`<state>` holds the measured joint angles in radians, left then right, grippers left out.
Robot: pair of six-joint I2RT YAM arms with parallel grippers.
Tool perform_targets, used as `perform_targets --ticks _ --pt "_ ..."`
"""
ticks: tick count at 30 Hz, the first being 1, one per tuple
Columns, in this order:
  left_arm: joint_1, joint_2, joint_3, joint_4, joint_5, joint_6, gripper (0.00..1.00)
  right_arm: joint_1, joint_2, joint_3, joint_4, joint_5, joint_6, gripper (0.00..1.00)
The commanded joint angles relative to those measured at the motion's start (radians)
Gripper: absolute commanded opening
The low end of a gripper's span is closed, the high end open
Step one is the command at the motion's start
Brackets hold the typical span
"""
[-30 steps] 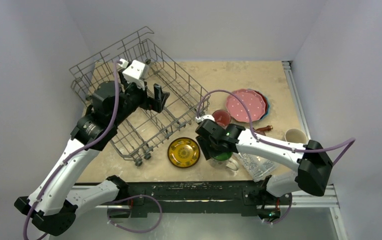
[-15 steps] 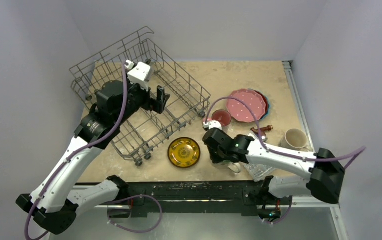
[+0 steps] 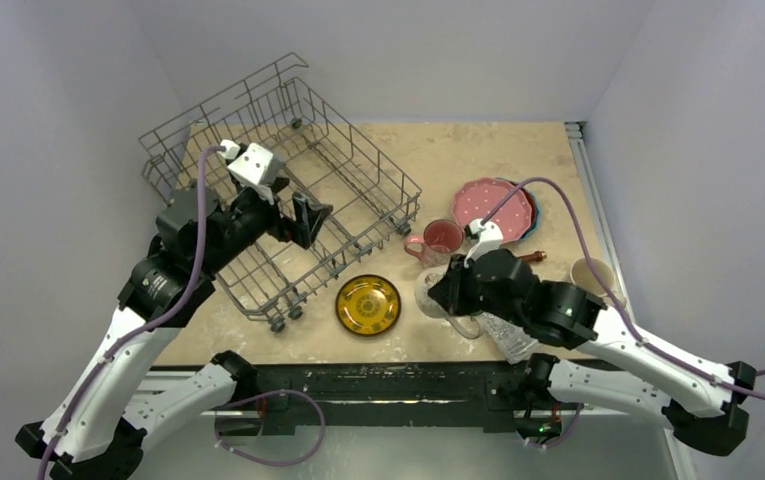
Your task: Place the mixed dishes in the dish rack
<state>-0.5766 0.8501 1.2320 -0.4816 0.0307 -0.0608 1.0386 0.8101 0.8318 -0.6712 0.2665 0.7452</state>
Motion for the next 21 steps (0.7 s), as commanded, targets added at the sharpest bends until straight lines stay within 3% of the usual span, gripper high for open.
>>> perform_targets --ticks 1,5,7,11,13,16,21 --pt "0.001 -0.022 0.022 -0.088 0.083 -0.255 1.00 -0.001 -0.006 0.227 0.155 -0.070 -0.052 0.00" --pt "0.004 -0.137 -0.116 -0.014 0.146 -0.485 1.00 -0.046 0.075 0.358 0.264 -0.198 -0.067 0.00" --pt "0.004 -0.205 -0.184 0.032 0.158 -0.568 1.00 -0.127 0.103 0.369 0.391 -0.366 -0.034 0.00" --pt "0.006 -0.235 -0.176 -0.040 0.176 -0.643 1.00 -0.342 0.184 0.336 0.678 -0.729 0.141 0.00" --pt "0.006 -0.249 -0.168 -0.059 0.201 -0.675 1.00 -0.429 0.218 0.271 0.940 -0.873 0.315 0.00" --pt "0.006 -0.280 -0.198 -0.023 0.216 -0.735 1.00 -0.470 0.276 0.164 1.358 -0.889 0.620 0.00" --pt "0.006 -0.241 -0.250 0.068 0.293 -0.839 1.00 -0.450 0.426 0.096 1.817 -0.794 0.914 0.00"
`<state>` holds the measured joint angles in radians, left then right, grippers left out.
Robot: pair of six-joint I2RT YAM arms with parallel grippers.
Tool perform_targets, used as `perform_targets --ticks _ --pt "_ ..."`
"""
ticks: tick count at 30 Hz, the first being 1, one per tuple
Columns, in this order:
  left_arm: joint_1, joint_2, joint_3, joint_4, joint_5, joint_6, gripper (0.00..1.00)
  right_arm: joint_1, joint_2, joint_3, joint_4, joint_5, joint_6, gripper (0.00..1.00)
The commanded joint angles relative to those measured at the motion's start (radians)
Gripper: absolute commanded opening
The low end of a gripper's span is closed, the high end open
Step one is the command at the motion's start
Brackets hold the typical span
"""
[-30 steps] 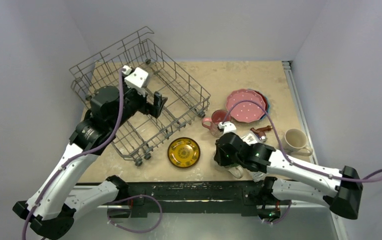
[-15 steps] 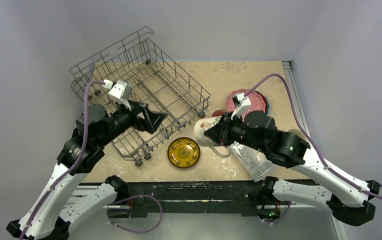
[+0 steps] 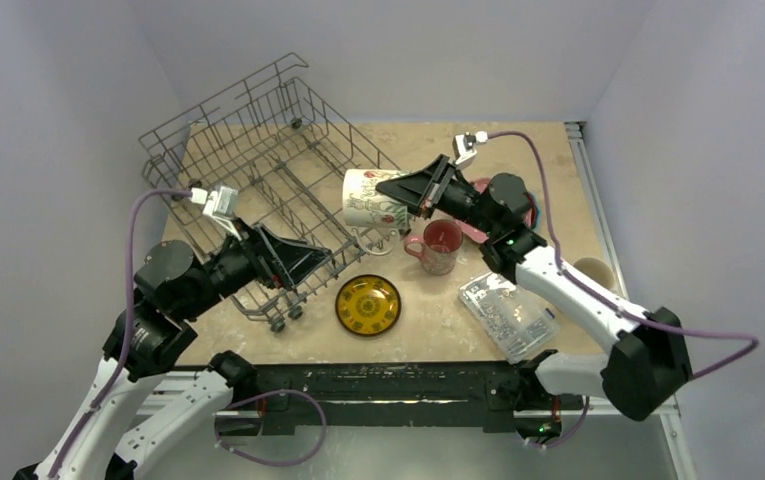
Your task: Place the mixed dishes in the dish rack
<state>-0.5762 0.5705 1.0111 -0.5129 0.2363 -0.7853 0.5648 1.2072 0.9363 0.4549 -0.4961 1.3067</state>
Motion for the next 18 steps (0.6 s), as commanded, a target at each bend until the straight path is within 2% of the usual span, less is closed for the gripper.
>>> perform_targets --ticks 1,6,12,15,18 --pt "0.006 0.054 -0.036 0.119 0.106 -0.125 0.99 0.027 0.048 -0.017 0.752 -0.009 0.394 0.00" --pt "0.005 0.107 -0.115 0.300 0.161 -0.198 0.87 0.083 0.098 -0.033 0.907 0.101 0.458 0.00" --pt "0.005 0.120 -0.150 0.358 0.111 -0.191 0.74 0.126 0.139 -0.028 0.996 0.167 0.514 0.00" --pt "0.006 0.101 -0.162 0.358 0.076 -0.187 0.64 0.147 0.154 -0.028 1.003 0.176 0.527 0.00" --pt "0.005 0.100 -0.155 0.365 0.076 -0.179 0.48 0.167 0.153 -0.042 1.006 0.196 0.518 0.00"
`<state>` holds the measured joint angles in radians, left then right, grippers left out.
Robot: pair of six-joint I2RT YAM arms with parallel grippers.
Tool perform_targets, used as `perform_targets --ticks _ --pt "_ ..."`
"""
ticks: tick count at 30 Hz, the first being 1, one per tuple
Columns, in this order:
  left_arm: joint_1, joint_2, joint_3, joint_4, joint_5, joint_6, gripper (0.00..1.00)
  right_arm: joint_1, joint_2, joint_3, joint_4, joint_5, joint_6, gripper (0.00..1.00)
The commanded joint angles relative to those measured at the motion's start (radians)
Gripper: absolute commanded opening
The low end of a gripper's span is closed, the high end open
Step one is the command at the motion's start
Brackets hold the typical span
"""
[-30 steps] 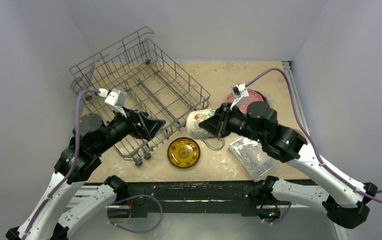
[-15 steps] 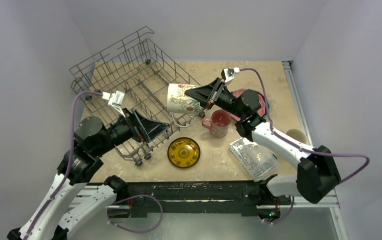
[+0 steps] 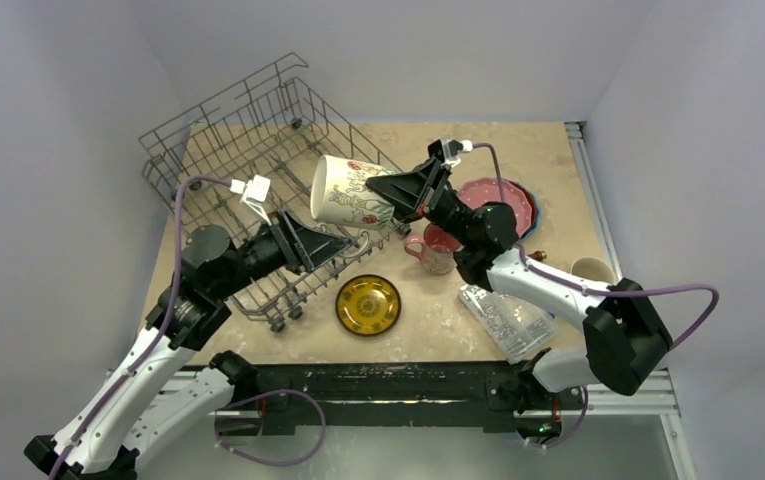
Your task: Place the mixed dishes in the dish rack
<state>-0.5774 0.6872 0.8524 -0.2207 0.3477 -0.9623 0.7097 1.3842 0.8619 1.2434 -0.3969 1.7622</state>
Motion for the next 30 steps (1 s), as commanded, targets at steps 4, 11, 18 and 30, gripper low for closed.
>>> perform_targets --ticks 4,11,18,30 --pt "0.007 -0.018 0.030 0.054 -0.038 0.023 0.36 0.032 -0.029 0.009 0.211 0.122 0.056 0.00" --pt "0.007 0.003 0.017 0.135 -0.001 0.025 0.35 0.060 -0.010 -0.007 0.245 0.185 0.058 0.00" --pt "0.006 0.047 0.005 0.244 0.041 0.009 0.21 0.085 0.054 0.006 0.316 0.218 0.102 0.00" --pt "0.006 -0.023 0.129 -0.095 -0.180 0.112 0.00 0.093 -0.003 -0.082 0.101 0.152 -0.048 0.72"
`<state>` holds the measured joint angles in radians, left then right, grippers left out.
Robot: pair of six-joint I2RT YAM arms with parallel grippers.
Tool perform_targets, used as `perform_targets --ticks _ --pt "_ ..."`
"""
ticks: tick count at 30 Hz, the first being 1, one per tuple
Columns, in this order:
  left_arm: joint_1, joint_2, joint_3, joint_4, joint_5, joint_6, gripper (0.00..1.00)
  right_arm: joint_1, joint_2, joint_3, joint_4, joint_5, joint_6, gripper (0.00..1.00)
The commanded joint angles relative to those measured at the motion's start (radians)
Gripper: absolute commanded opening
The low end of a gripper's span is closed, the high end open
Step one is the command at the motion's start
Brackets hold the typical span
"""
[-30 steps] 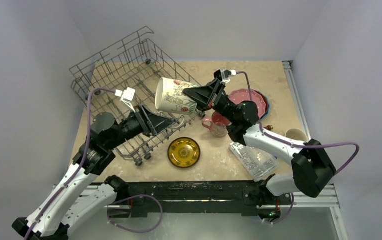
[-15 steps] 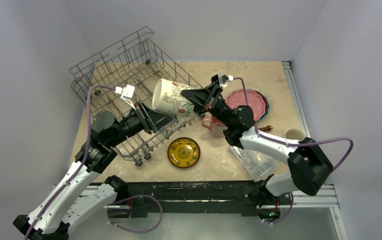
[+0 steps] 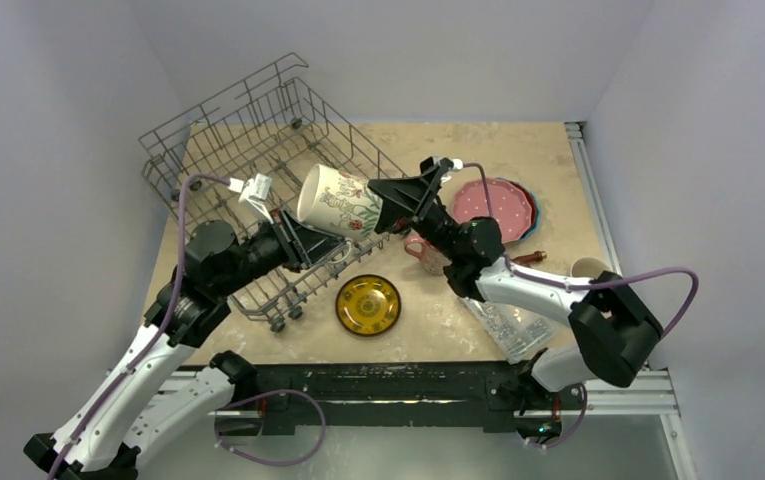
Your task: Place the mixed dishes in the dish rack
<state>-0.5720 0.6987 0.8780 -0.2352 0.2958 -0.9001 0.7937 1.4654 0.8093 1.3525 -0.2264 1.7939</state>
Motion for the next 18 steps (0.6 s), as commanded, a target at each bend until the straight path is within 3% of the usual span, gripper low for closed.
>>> perform_targets --ticks 1,2,3,5,8,11,14,18 --pt "0.001 -0.040 0.112 -0.101 -0.139 0.055 0.00 0.009 -0.092 -0.044 -0.035 -0.022 -0.101 0.86" --pt "0.001 -0.046 0.121 -0.112 -0.149 0.056 0.00 0.009 -0.100 -0.058 -0.064 -0.032 -0.122 0.96" --pt "0.001 -0.051 0.127 -0.120 -0.154 0.058 0.00 0.005 -0.108 -0.074 -0.088 -0.044 -0.139 0.98" --pt "0.001 -0.050 0.155 -0.151 -0.167 0.074 0.00 -0.011 -0.129 -0.104 -0.147 -0.066 -0.178 0.99" --pt "0.001 -0.006 0.262 -0.323 -0.252 0.140 0.00 -0.033 -0.187 -0.141 -0.270 -0.099 -0.266 0.99" --pt "0.004 0.065 0.401 -0.508 -0.383 0.225 0.00 -0.037 -0.291 -0.139 -0.592 -0.099 -0.468 0.99" --pt "0.025 0.134 0.506 -0.614 -0.440 0.319 0.00 -0.038 -0.423 -0.133 -0.913 0.008 -0.706 0.99" --pt "0.108 0.194 0.577 -0.672 -0.446 0.408 0.00 -0.037 -0.615 -0.150 -1.164 0.141 -0.888 0.99"
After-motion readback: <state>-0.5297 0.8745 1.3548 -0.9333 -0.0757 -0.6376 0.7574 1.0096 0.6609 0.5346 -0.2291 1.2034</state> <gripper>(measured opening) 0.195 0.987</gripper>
